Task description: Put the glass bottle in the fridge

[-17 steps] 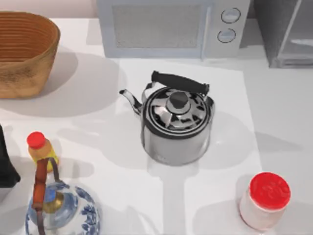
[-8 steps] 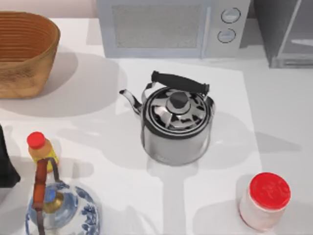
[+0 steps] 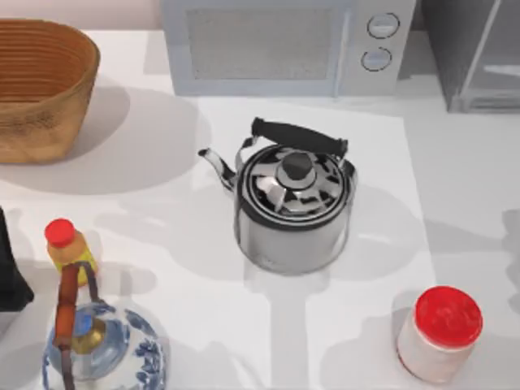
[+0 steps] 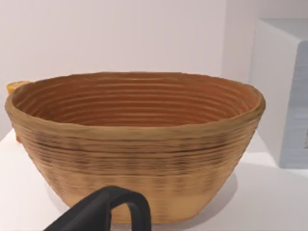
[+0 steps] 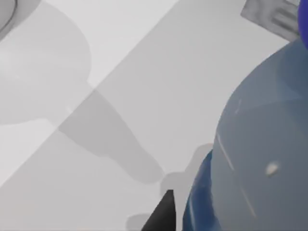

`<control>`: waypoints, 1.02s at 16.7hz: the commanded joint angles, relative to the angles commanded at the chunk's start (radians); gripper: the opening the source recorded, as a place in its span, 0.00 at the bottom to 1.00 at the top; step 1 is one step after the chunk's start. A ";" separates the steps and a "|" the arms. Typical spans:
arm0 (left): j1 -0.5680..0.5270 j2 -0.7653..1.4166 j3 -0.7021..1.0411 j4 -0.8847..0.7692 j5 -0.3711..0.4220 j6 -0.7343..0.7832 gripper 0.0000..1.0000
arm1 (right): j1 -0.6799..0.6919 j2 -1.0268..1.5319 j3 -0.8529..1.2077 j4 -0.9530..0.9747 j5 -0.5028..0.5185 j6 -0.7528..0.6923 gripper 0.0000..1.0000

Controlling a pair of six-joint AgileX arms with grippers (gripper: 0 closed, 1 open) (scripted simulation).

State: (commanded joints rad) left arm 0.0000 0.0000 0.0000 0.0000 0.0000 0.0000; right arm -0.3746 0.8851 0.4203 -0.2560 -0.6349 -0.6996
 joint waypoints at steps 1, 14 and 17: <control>0.000 0.000 0.000 0.000 0.000 0.000 1.00 | 0.042 -0.110 -0.042 0.028 0.065 0.075 0.01; 0.000 0.000 0.000 0.000 0.000 0.000 1.00 | 0.375 -0.885 -0.420 0.256 0.635 0.700 0.01; 0.000 0.000 0.000 0.000 0.000 0.000 1.00 | 0.371 -0.880 -0.420 0.254 0.632 0.700 0.01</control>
State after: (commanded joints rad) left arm 0.0000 0.0000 0.0000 0.0000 0.0000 0.0000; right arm -0.0031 0.0048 0.0007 -0.0021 -0.0026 0.0002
